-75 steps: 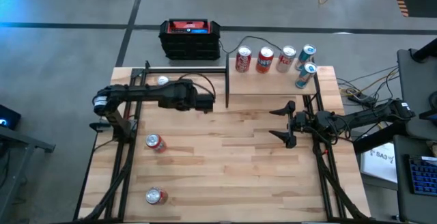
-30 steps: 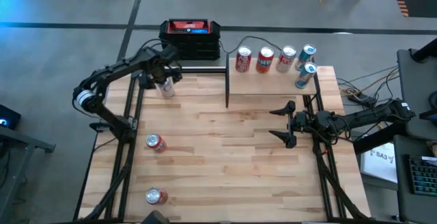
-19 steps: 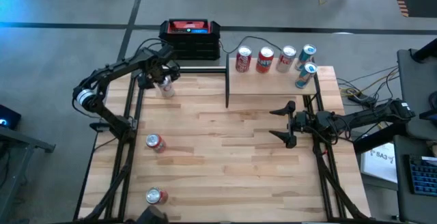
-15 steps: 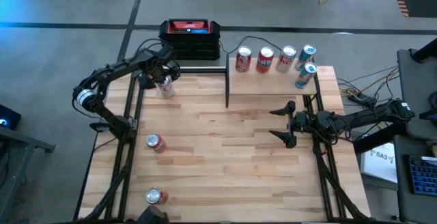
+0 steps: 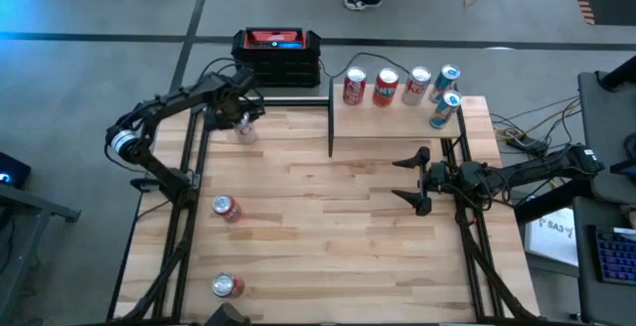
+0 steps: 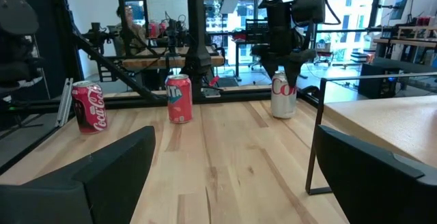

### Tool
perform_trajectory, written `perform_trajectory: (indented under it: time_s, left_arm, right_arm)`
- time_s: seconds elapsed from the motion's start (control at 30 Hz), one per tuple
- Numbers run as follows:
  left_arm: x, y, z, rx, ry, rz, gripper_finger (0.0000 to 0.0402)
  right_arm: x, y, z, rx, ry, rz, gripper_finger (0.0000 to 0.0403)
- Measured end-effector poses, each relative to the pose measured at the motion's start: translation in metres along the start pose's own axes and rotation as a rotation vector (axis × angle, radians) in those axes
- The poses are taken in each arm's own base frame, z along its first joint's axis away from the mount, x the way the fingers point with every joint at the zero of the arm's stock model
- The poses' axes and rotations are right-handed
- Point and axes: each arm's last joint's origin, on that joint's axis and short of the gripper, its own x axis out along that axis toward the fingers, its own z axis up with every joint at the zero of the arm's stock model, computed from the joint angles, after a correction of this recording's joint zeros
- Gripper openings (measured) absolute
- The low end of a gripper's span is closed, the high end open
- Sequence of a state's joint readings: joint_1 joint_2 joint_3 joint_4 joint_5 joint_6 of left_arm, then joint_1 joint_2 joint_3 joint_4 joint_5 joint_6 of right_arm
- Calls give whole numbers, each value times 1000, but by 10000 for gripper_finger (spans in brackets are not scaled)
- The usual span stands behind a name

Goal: Place canned beverage on shelf
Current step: Move the silver soda can to the bottom of the shelf

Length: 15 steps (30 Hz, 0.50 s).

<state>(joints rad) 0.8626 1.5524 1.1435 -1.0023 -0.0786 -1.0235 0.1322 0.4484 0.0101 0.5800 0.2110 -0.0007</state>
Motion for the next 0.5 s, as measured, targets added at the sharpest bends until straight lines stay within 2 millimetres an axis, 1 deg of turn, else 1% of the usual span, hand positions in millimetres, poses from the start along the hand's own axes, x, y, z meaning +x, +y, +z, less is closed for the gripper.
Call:
perform_trajectory:
  time_s: [0.1, 0.23, 0.37, 0.5]
  left_arm:
    - [-1, -6, -11, 42, 30, -21, 280]
    - [-5, -19, -35, 135, 68, -55, 280]
    - [-14, -38, -71, 252, 98, -105, 280]
    - [-35, -56, -114, 349, 80, -178, 280]
  right_arm:
    - [0, 0, 0, 0, 0, 0, 383]
    - [0, 0, 0, 0, 0, 0, 383]
    - [0, 0, 0, 0, 0, 0, 383]
    - [0, 0, 0, 0, 0, 0, 383]
